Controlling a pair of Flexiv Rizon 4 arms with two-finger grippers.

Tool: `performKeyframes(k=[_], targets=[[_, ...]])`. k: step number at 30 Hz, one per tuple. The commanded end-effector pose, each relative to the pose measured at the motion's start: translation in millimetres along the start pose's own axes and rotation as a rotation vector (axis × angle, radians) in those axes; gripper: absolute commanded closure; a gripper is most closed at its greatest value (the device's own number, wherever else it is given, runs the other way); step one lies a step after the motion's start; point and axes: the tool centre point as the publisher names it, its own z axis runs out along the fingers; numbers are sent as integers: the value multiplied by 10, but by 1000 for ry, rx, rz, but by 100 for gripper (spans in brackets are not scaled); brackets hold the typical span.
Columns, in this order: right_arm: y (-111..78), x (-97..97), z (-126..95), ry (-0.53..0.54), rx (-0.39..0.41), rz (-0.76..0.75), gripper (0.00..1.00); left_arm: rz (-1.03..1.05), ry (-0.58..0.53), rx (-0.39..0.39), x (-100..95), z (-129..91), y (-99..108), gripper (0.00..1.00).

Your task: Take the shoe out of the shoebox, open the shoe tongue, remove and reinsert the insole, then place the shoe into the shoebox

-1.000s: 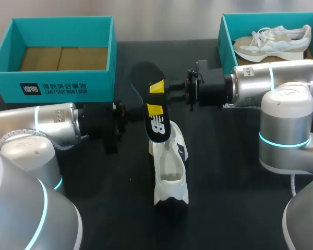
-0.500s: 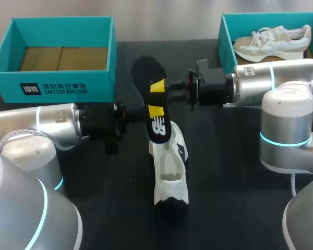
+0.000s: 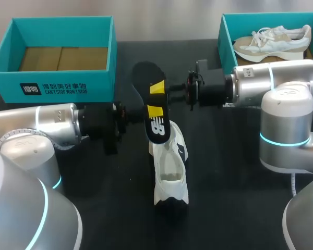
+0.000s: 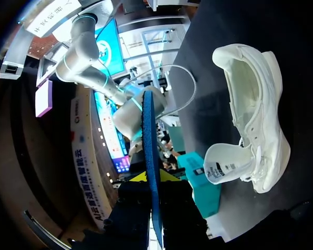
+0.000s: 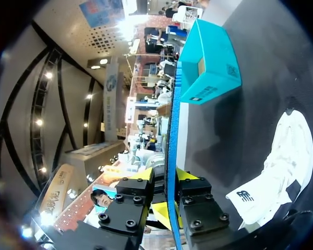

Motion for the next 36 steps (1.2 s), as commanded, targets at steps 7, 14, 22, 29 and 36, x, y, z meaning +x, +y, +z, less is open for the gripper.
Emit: performKeyframes(k=[7,14,22,29,36], targets=[[22,6,14,-14,10,-24,100,-5,-6,15,-9,-2,4,100],[30,-28,9,-11,13,-22,100,-8,-5,20,-52,-48,8,89],[0,-123,7,-3,7,-11,100,-16,23,40,-228,-312,85,0],[-16,-213,26,-3,4,-1,100,-18,139,39,-291,-717,327,0],[-8,-267,66,-14,22,27,100,-7,451,129,-307,-859,518,0]])
